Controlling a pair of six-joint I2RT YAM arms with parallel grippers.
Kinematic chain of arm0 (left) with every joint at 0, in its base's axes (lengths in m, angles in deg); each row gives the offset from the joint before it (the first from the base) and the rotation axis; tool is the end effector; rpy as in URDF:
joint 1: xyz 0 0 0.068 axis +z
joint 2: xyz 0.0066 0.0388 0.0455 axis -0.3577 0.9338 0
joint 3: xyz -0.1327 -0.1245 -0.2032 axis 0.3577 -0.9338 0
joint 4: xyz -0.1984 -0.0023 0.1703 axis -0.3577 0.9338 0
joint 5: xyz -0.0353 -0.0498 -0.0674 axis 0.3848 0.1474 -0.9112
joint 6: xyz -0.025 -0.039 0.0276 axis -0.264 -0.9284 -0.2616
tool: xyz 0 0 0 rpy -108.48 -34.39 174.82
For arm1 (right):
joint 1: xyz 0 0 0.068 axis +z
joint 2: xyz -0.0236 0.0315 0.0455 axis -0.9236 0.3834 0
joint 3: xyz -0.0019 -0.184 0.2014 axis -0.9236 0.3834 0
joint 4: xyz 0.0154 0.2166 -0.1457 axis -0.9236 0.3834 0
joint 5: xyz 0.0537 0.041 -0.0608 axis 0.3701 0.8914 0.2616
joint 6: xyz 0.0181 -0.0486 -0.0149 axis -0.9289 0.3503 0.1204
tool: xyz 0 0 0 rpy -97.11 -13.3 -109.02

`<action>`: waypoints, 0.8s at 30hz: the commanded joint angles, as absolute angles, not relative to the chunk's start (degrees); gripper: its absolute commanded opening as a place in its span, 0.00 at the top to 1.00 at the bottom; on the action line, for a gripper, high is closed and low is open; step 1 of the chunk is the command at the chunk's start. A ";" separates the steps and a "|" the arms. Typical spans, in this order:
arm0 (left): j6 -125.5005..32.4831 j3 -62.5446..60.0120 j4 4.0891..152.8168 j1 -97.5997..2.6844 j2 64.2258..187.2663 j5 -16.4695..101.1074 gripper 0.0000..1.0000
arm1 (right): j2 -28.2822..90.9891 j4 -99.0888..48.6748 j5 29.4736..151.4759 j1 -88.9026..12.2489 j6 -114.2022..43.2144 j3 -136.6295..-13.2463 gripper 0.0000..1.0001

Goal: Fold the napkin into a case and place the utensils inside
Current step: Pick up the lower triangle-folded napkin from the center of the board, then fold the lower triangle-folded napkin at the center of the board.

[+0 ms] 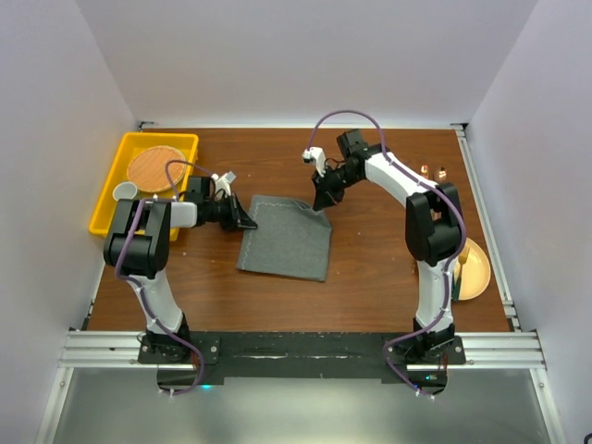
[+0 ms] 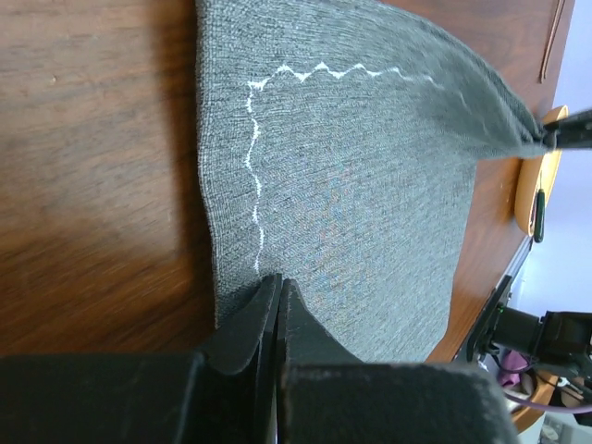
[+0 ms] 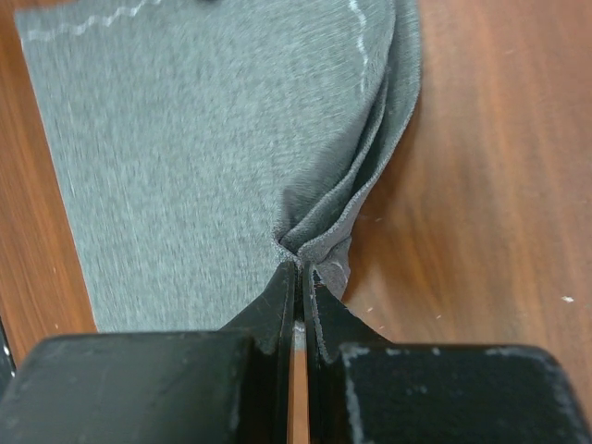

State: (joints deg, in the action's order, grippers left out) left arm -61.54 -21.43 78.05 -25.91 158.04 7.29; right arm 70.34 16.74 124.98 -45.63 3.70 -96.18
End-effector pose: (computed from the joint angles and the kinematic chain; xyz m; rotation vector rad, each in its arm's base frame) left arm 0.3444 -0.0543 0.1163 -0.1445 2.4997 -1.1727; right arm 0.4018 0.1867 0.2091 -1.3301 2.1422 0.9146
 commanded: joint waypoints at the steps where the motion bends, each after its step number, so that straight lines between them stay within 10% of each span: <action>1: -62.26 -22.37 73.80 -25.88 154.86 4.12 1.00 | 65.68 15.51 122.65 -43.73 9.38 -92.47 1.00; 24: -70.35 -37.14 70.71 -29.75 149.39 9.44 1.00 | 60.05 18.23 120.98 -37.93 16.75 -87.38 1.00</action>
State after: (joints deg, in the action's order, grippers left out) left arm -69.06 -37.19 70.14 -29.93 149.30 6.18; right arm 64.51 16.61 120.83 -40.23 12.97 -90.02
